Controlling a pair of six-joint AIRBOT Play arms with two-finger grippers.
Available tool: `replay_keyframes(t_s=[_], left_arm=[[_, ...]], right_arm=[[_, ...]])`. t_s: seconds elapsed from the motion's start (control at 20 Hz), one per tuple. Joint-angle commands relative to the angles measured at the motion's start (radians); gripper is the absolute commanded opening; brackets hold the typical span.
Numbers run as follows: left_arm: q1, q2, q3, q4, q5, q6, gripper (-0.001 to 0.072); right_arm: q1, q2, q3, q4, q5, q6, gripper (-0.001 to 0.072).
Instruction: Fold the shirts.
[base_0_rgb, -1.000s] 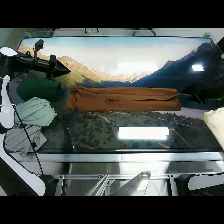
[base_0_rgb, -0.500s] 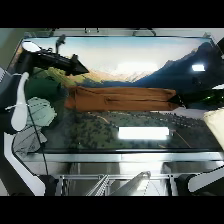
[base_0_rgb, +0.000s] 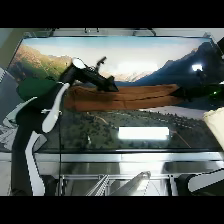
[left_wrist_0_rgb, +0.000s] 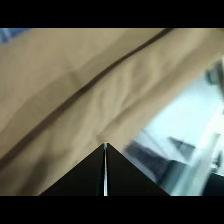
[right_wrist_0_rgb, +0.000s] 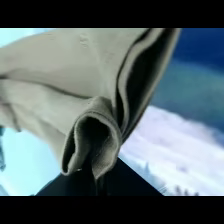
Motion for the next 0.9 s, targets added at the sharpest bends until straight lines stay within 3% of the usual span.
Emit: replay_keyframes(t_s=[0.0,0.15,0.5,0.6,0.75,0.85], left_arm=[[-0.090,-0.024,0.001,0.142,0.096,-0.106,0.0014],[-0.131,-0.024,0.001,0.207,0.169,-0.185,0.0013],[-0.188,-0.023,0.002,0.157,0.220,-0.186,0.0015],[-0.181,0.003,0.003,0.021,0.240,-0.131,0.0022],[-0.101,0.130,0.003,-0.240,0.202,0.045,0.0023],[0.003,0.257,0.003,-0.275,0.120,0.080,0.0023]], right_arm=[[-0.044,0.056,0.026,0.007,0.101,-0.011,0.0019],[-0.058,0.094,0.027,0.020,0.164,-0.037,0.0019],[-0.058,0.156,0.027,0.113,0.224,-0.063,0.0019],[-0.045,0.159,0.027,0.175,0.227,-0.063,0.0019],[0.024,0.163,0.027,0.235,0.229,-0.062,0.0019],[0.140,0.165,0.027,0.273,0.171,-0.059,0.0019]])
